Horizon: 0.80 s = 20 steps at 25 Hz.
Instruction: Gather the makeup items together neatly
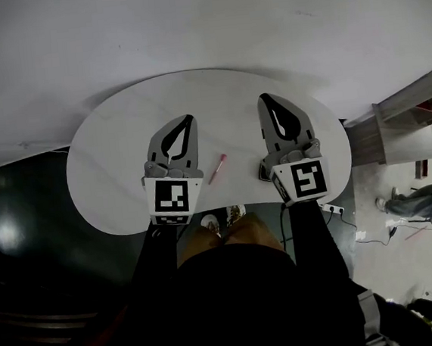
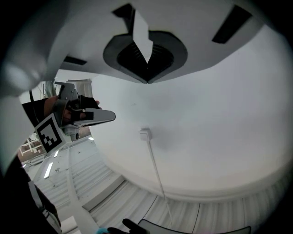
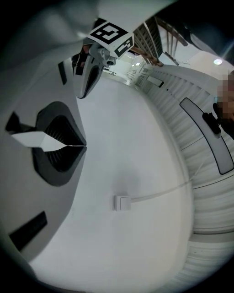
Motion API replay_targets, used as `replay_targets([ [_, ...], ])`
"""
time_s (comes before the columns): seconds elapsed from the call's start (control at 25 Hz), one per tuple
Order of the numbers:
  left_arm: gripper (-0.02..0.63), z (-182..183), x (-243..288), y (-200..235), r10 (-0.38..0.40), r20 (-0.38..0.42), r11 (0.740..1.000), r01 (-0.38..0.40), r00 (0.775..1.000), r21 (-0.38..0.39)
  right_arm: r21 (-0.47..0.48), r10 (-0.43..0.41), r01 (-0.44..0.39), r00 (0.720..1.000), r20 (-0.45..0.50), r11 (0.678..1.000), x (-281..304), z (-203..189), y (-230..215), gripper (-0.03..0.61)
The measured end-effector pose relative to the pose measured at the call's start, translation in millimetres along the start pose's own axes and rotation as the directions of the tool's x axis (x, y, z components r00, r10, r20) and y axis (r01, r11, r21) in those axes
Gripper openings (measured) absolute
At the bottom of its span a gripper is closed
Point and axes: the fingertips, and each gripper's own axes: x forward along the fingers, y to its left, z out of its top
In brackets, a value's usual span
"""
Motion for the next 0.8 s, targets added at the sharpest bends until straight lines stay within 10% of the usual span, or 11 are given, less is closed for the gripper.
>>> replay_targets([
  [0.52, 0.02, -56, 31, -34, -0.006, -0.193, 1.0, 0.008, 0.981, 0.012, 0.036, 0.118, -0.119, 0.993, 0.009, 0.992, 25, -28, -17, 0.028],
  [0.8, 0.106, -132, 39, -77, -0.183, -0.41, 0.982, 0.146, 0.894, -0.119, 0.034, 0.154, -0.154, 0.988, 0.005, 0.987, 34, -36, -26, 0.028],
])
